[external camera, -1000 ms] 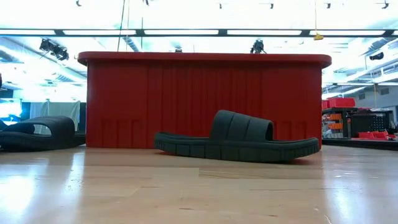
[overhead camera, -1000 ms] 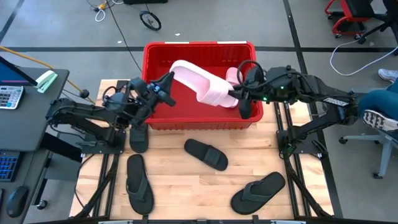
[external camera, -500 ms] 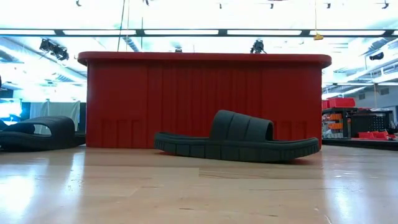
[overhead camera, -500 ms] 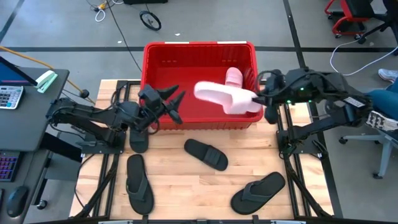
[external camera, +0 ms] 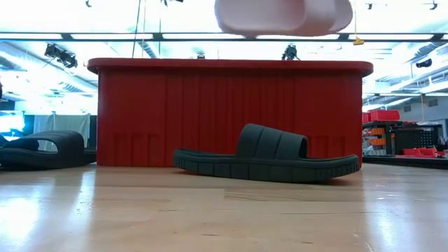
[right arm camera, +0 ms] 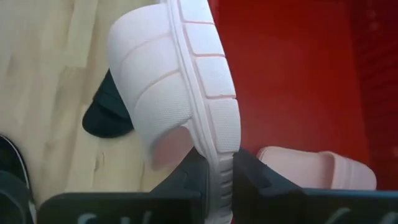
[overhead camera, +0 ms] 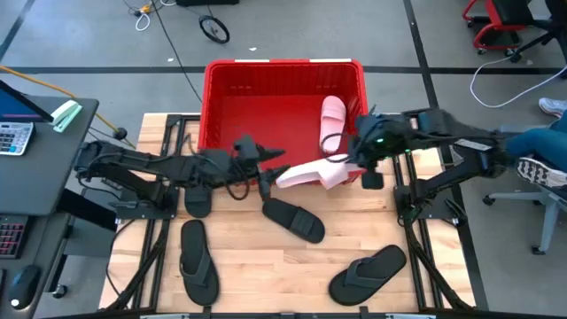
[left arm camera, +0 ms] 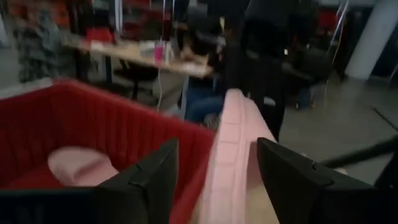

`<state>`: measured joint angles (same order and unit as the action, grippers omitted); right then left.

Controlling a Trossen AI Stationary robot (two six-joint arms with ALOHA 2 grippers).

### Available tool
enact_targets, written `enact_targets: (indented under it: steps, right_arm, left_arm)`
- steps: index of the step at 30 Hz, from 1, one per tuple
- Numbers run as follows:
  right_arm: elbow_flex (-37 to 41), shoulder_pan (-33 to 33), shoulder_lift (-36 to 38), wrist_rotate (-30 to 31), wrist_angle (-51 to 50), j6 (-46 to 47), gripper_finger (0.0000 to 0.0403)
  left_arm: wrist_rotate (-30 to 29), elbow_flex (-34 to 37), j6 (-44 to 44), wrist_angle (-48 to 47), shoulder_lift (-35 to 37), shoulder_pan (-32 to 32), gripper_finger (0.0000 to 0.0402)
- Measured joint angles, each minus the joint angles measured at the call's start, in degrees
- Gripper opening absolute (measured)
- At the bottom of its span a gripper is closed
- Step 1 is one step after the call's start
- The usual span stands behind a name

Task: Pick and place slides into bin
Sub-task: Put the pink slipper into the red bin

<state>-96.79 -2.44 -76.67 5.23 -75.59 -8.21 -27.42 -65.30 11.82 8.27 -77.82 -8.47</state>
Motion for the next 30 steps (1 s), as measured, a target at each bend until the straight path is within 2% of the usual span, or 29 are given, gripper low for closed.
enact_targets:
  steps: [8,15,24,30]
  right_arm:
    - [0.0,0.0,-7.2,-0.9,0.9,-6.3,0.0041]
    - [0.0,0.0,-7.6,-0.8,5.1,-7.5,0.0042]
    - [0.1,-0.1,-6.1,-0.7,6.1,-8.4,0.0043]
    - [0.0,-0.1,-7.2,-1.0,5.2,-8.4,0.0042]
  left_arm:
    - [-0.1,0.0,2.8,-4.5,-3.6,0.5,0.0223]
    - [4.2,0.1,10.3,-12.1,-4.6,1.6,0.0246]
    - [5.3,-0.1,10.5,-11.3,-5.7,1.5,0.0246]
    - [5.4,0.1,9.6,-6.6,-5.8,1.5,0.0245]
